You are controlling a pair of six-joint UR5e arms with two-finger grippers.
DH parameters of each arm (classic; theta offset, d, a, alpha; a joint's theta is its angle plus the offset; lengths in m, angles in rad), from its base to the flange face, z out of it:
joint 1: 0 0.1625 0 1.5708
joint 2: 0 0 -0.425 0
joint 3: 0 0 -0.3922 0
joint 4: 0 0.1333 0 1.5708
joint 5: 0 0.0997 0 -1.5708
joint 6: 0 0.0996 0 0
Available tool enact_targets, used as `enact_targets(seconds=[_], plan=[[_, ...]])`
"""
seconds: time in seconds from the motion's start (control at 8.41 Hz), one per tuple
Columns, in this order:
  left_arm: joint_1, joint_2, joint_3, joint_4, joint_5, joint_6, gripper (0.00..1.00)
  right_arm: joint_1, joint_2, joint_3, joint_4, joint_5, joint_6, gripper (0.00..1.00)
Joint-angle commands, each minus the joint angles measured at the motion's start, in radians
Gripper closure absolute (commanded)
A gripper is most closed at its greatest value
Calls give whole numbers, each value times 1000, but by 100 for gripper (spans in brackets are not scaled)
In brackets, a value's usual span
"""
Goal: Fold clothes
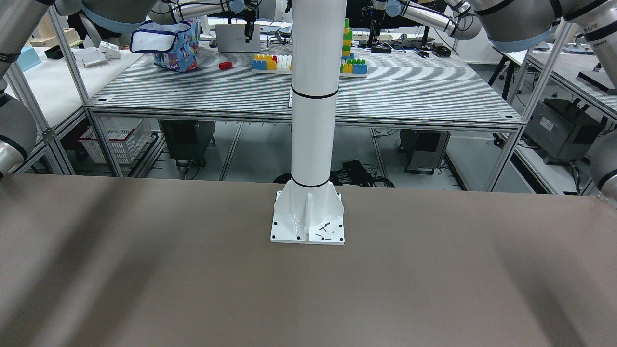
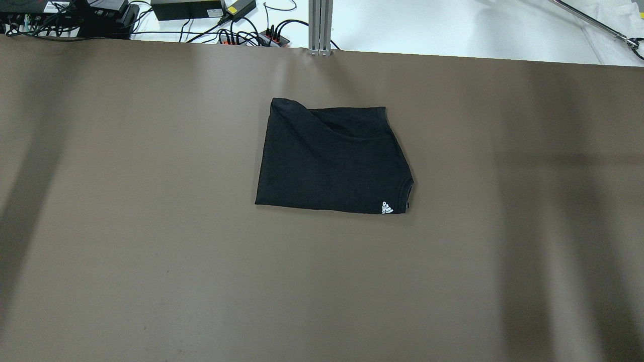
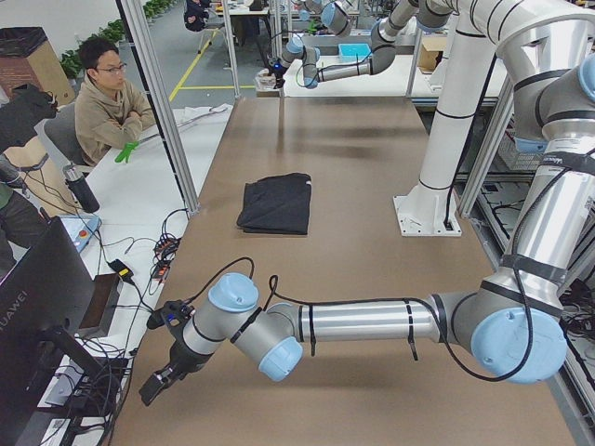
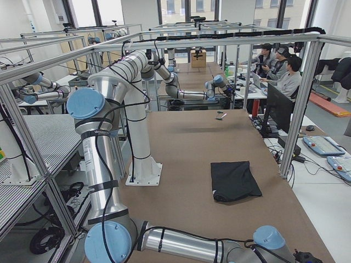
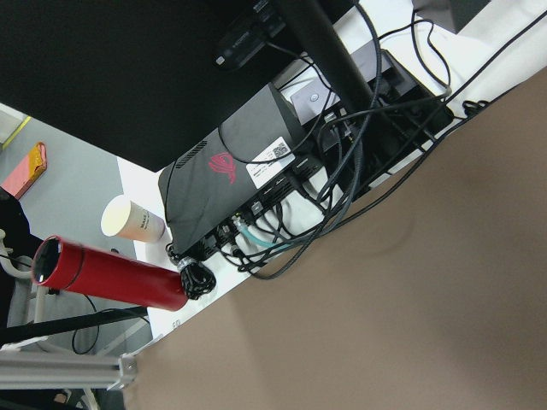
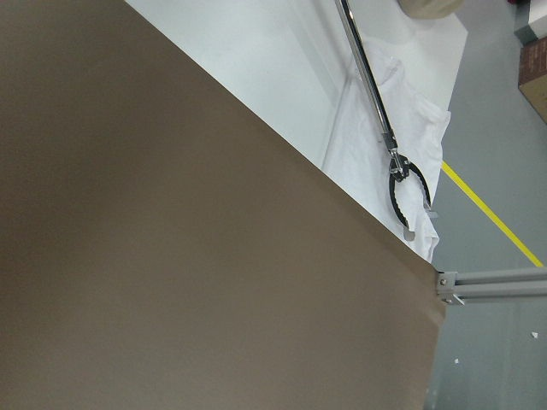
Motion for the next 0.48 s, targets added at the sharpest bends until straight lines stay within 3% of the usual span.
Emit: enact_targets(seconds=[0.0,0.24,0.36], plan=[[-69,93,-77,-14,-43,64,0,63,-21,5,21,0,-81,5],[-60,162,-158,-23,123,52,0,63,-21,17,22,0,-80,5],[-59,162,-160,-23,136,52,0,63,-24,40,22,0,-79,5]])
